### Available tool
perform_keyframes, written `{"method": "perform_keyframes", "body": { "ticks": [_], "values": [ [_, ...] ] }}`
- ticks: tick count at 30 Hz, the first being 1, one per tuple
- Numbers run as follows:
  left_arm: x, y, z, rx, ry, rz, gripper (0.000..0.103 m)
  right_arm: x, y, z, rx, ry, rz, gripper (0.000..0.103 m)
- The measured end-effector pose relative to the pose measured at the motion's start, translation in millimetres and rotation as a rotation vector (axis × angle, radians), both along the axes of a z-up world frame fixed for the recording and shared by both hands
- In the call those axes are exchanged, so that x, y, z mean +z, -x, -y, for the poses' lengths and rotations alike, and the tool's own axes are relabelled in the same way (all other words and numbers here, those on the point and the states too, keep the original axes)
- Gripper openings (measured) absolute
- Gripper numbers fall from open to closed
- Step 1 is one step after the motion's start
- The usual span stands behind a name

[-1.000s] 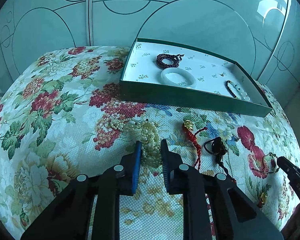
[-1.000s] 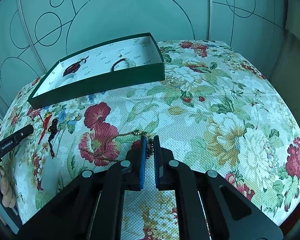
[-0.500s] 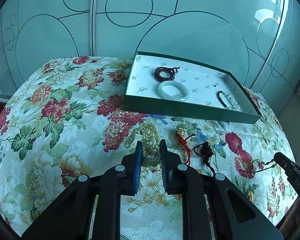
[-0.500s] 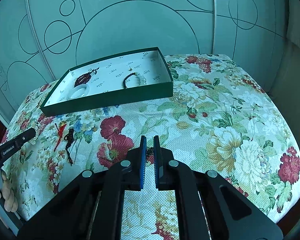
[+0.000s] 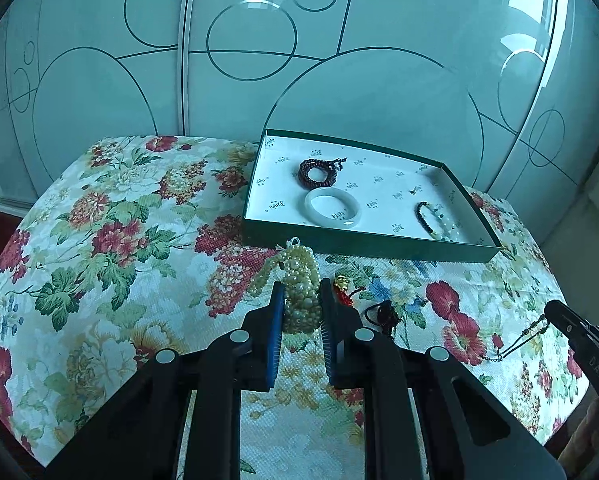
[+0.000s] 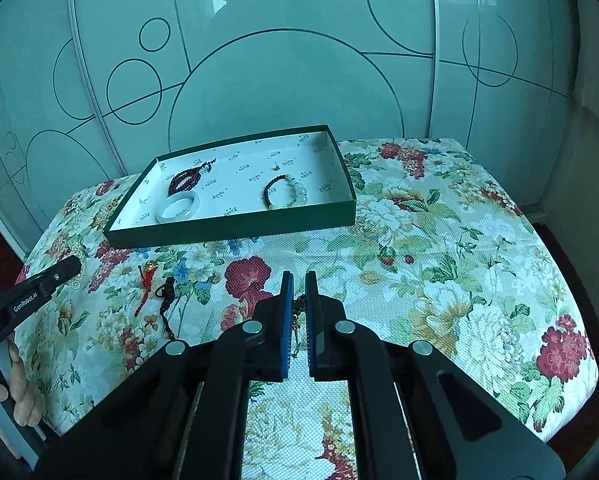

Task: Organize jewelry
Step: 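Carry the pearl necklace and pendant into the box and open both grippers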

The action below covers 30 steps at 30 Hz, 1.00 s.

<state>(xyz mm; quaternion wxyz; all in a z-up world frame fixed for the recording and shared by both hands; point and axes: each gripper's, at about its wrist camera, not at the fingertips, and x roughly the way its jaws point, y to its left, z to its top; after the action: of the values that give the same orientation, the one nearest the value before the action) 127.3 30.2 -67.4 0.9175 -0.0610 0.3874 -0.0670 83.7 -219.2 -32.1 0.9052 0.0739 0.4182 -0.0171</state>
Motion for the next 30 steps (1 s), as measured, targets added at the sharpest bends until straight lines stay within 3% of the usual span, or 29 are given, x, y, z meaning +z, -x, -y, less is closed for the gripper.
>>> {"method": "perform_keyframes", "body": {
  "ticks": [8,16,24,30],
  "values": [
    [-0.4,-0.4,2.8,-0.01,-0.008,-0.001,0.018,-0.8,-2.5,-2.2,0.005,-0.001,-0.003,0.006],
    [26.0,-15.4,17.9,-0.051,-0.006,0.06,0.018,40.6,-28.9,-3.7,0.025,-0.004,0.098,0.006],
    [52.1,-56.0,30.2,-0.088,-0.017,0.116,0.018,70.2,-82.2,-4.3,0.038,0.001,0.174,0.006],
    [51.1,-106.8,30.8,-0.082,-0.004,0.099,0.018,61.1,-130.3,-1.7,0.035,-0.023,0.155,0.006]
  ]
}}
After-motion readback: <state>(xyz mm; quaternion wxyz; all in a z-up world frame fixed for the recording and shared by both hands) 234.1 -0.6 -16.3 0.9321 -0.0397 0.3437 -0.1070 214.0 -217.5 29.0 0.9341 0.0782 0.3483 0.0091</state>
